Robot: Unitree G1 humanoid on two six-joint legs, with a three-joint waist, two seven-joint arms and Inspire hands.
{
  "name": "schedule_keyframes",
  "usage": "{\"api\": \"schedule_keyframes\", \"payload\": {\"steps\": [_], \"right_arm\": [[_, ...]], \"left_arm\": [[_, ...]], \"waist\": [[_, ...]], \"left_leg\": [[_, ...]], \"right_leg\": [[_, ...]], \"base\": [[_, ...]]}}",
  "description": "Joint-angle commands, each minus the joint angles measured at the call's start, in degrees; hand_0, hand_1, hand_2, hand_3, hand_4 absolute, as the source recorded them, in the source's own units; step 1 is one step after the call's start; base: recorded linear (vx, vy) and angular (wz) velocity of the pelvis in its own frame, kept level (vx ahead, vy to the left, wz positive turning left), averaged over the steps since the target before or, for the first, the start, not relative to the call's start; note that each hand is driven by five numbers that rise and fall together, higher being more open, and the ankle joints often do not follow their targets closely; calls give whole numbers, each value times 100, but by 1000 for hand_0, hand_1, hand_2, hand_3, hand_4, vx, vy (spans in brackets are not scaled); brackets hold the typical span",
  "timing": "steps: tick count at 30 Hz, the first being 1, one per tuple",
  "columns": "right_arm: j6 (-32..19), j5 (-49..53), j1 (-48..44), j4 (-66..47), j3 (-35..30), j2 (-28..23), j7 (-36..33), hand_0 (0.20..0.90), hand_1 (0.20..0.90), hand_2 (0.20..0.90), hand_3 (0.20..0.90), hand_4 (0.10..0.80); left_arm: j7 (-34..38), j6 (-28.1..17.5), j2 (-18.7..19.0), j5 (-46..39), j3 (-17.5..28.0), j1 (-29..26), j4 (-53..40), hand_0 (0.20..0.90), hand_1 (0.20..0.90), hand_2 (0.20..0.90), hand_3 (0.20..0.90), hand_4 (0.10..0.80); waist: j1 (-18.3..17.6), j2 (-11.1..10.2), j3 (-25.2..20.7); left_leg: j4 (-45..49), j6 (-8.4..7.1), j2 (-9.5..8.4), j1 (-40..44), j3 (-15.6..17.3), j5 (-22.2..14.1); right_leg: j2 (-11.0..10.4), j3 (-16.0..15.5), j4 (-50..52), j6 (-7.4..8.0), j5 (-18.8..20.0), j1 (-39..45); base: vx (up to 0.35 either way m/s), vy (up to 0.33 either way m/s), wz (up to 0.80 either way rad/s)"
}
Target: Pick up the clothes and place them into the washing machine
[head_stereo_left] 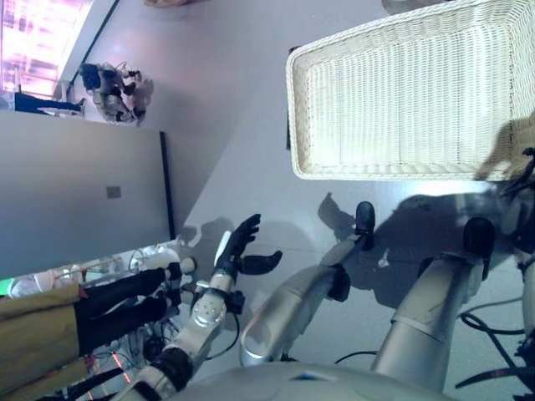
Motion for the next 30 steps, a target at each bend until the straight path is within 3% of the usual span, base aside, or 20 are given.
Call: {"api": "schedule_keyframes", "payload": {"steps": [1,4,6,8,12,23,30], "right_arm": [[-308,-784,-88,-1033,888,-784,-53,900,900,900,900,800],[-400,-445,-98,-982,847,-754,107,900,900,900,900,800],[-520,-259,-69,-1010,864,-426,161,900,900,900,900,800],[-557,145,-47,-783,694,-503,388,900,900,900,900,800],[-769,1045,153,-654,437,-406,820,900,900,900,900,800],[-1009,3067,1077,-439,-245,1023,2125,900,900,900,900,800],[-822,3305,1484,-351,-153,1648,2589,900,900,900,900,800]], "left_arm": [[310,-71,393,144,292,415,-56,900,900,900,900,800],[301,-58,372,137,285,418,-138,900,900,900,900,800],[505,25,148,298,131,210,674,900,900,900,900,800],[475,-28,26,198,208,227,1133,900,900,900,900,800],[427,-55,-24,44,241,216,1363,900,900,900,900,800],[162,18,-192,-336,330,66,1745,900,900,900,900,800],[60,35,-189,-510,471,-24,1932,900,900,900,900,800]], "waist": [[-98,386,-506],[-68,386,-537],[-141,386,-504],[-96,386,-513],[-50,386,-502],[-138,278,-404],[-188,128,-340]], "left_leg": [[799,-350,57,-233,37,-866],[776,-349,71,-225,-5,-855],[768,-355,94,-194,-21,-866],[764,-367,88,-168,-36,-854],[730,-372,89,-120,-57,-835],[706,-336,137,66,-97,-843],[710,-311,191,137,-96,-801]], "right_leg": [[335,-268,-1078,-441,509,707],[341,-294,-1103,-450,503,741],[369,-321,-1106,-444,504,766],[356,-320,-1119,-441,496,797],[380,-319,-1182,-447,526,858],[441,-386,-1399,-468,602,1178],[470,-425,-1510,-469,750,1336]], "base": [[0,0,0],[0,0,0],[0,0,0],[0,0,0],[0,0,0],[-3,6,-2],[-26,16,-3]]}}
